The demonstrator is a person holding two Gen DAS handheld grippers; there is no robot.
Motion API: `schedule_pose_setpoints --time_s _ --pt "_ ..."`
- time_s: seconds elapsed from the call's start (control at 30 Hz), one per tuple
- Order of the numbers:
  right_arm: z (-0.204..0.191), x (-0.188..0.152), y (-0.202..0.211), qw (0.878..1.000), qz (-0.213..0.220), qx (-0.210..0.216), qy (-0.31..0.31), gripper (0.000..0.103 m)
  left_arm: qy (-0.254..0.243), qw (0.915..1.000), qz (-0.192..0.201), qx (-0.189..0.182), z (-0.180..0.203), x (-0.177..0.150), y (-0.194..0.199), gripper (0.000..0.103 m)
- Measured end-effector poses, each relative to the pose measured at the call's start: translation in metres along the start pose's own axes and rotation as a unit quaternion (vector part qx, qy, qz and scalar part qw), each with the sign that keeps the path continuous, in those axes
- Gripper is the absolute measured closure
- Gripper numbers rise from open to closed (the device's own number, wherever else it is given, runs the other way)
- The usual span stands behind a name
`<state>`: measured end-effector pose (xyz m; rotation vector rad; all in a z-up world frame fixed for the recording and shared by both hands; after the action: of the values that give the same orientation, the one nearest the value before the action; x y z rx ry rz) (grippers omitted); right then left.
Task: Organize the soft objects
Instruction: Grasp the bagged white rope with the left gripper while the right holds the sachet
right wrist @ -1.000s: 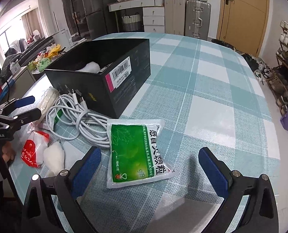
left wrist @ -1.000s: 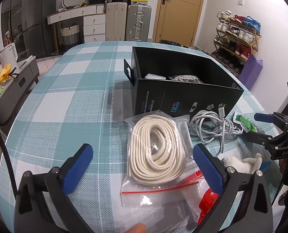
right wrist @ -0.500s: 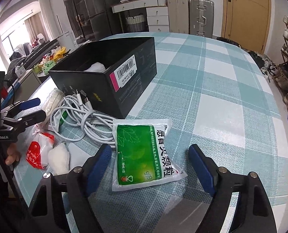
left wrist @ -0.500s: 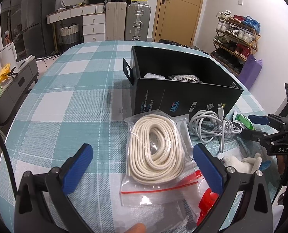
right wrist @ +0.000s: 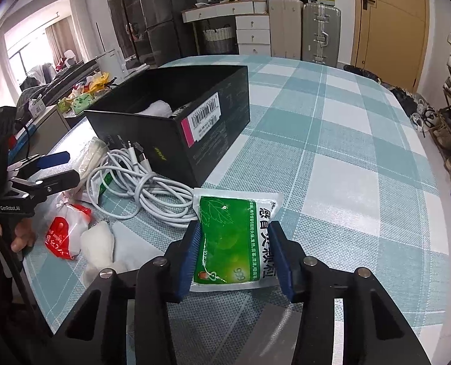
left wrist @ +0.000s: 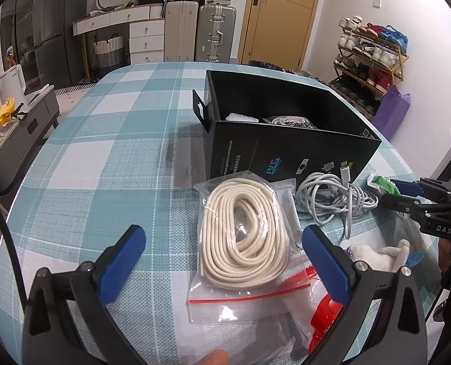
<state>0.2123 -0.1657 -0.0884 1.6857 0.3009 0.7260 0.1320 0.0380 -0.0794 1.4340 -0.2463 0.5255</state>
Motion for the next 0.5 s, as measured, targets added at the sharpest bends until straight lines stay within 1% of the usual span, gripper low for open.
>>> schedule_pose_setpoints --time_s 0.13,0.37,0.5 --pt "-0.002 0.002 0.009 1.0 0.012 -0.007 0.003 0.058 0.003 1.0 -0.001 -0.001 -0.002 0.0 -0.001 0.0" --pt "-0.007 0.004 0.023 0.999 0.033 -0.002 0.01 0.058 0.007 1.0 -0.001 0.002 -0.004 0.0 0.0 0.0" --pt "-0.011 0.005 0.029 0.999 0.04 0.001 0.01 0.058 0.006 0.9999 -0.012 -0.003 -0.004 0.001 -0.004 0.003"
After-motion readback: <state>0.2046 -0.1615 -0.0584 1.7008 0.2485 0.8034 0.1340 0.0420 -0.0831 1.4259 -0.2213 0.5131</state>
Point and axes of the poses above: each gripper's, at about its wrist camera, not at the fingertips, and y roughly against the way its jaws point, z to its right, x to its top, the point moved 8 cm from there along -y, roughly the way its jaws point, and after that the axes turned 15 degrees about -z, right-handed, at the moved point
